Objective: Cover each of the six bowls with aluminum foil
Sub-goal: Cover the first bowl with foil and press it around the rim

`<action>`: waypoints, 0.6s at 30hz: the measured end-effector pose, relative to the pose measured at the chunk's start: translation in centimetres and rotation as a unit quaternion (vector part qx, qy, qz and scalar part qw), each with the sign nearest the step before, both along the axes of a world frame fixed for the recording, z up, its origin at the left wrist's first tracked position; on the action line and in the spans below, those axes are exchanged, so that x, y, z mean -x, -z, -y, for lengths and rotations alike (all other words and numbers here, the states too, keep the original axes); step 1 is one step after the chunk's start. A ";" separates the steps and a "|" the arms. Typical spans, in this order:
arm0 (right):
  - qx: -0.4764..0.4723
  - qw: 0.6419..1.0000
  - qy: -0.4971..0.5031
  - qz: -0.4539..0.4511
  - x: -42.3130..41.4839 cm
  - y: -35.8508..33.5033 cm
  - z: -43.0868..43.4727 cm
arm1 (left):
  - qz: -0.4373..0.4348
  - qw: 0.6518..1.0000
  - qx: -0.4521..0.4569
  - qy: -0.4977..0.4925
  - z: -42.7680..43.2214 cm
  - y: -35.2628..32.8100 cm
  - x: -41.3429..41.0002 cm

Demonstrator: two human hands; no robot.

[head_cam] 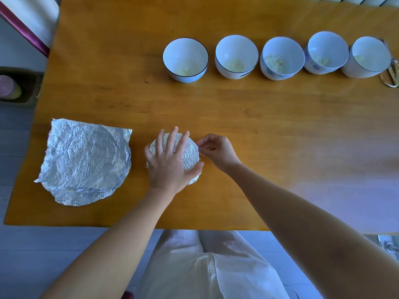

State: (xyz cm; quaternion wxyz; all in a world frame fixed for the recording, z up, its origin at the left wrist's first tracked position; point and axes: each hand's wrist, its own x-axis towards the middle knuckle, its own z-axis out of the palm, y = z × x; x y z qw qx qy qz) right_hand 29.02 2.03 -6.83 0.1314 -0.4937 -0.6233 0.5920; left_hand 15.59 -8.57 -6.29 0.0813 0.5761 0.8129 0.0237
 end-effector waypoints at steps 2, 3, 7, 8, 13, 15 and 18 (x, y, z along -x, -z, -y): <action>0.007 1.000 0.011 -0.003 0.0 0.3 0.1 | 0.000 1.000 0.001 -0.002 0.0 0.0 0.0; 0.012 1.000 0.012 -0.007 -0.1 0.4 0.1 | -0.001 1.000 0.001 -0.002 0.0 0.0 0.0; 0.037 0.999 0.007 -0.021 -0.3 0.6 0.0 | -0.001 1.000 0.000 -0.003 0.0 0.0 -0.1; 0.043 0.999 0.006 -0.021 -0.3 0.6 0.0 | -0.001 1.000 0.001 -0.004 0.0 0.0 -0.1; 0.112 0.993 0.007 0.024 0.6 -0.2 -1.0 | -0.010 1.000 0.010 -0.004 -0.1 0.0 0.0; 0.133 0.990 0.002 0.052 1.0 -0.5 -1.5 | -0.011 1.000 0.013 -0.002 -0.1 0.1 0.0; 0.124 0.989 -0.007 0.079 1.5 -0.6 -1.6 | -0.012 1.000 0.014 -0.004 -0.1 0.1 -0.1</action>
